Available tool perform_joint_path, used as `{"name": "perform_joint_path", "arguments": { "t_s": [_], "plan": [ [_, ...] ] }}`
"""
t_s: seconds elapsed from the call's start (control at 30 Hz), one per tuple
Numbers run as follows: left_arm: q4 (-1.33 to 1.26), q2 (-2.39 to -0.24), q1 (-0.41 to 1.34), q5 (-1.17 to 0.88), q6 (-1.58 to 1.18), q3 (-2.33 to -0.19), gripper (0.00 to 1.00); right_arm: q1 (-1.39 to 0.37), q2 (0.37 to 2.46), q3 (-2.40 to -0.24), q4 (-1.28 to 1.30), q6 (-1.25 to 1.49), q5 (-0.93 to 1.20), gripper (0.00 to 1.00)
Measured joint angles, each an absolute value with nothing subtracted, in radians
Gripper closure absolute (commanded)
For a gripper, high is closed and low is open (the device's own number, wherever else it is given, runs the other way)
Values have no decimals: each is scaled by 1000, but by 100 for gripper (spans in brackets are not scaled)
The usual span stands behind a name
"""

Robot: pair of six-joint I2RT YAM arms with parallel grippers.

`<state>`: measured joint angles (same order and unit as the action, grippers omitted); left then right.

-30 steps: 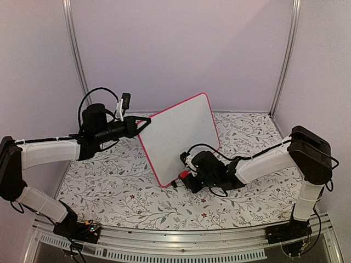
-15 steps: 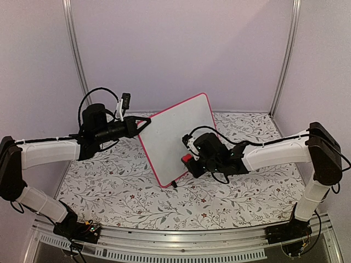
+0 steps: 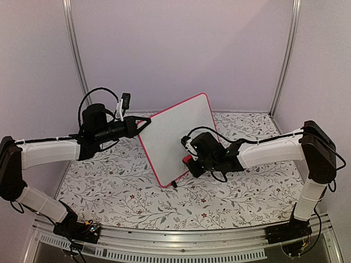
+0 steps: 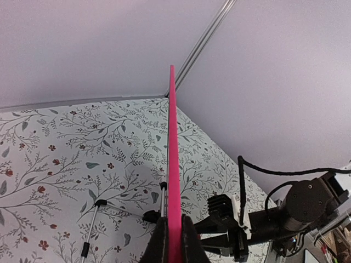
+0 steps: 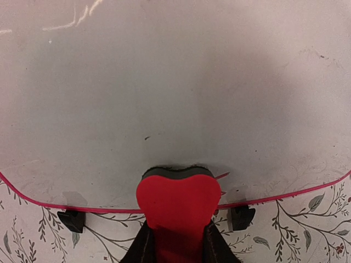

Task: Erase the whiteboard
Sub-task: Erase the whiteboard at the center of the board.

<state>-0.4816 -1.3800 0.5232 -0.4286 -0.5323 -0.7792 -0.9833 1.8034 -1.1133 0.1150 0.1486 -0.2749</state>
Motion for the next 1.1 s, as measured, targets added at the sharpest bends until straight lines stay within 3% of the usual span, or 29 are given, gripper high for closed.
{"name": "perform_joint_path", "arguments": {
  "t_s": [1.1],
  "plan": [
    [-482, -1380, 523, -429, -535, -779, 100, -979, 1862, -1055, 136, 159, -168, 77]
  ]
}}
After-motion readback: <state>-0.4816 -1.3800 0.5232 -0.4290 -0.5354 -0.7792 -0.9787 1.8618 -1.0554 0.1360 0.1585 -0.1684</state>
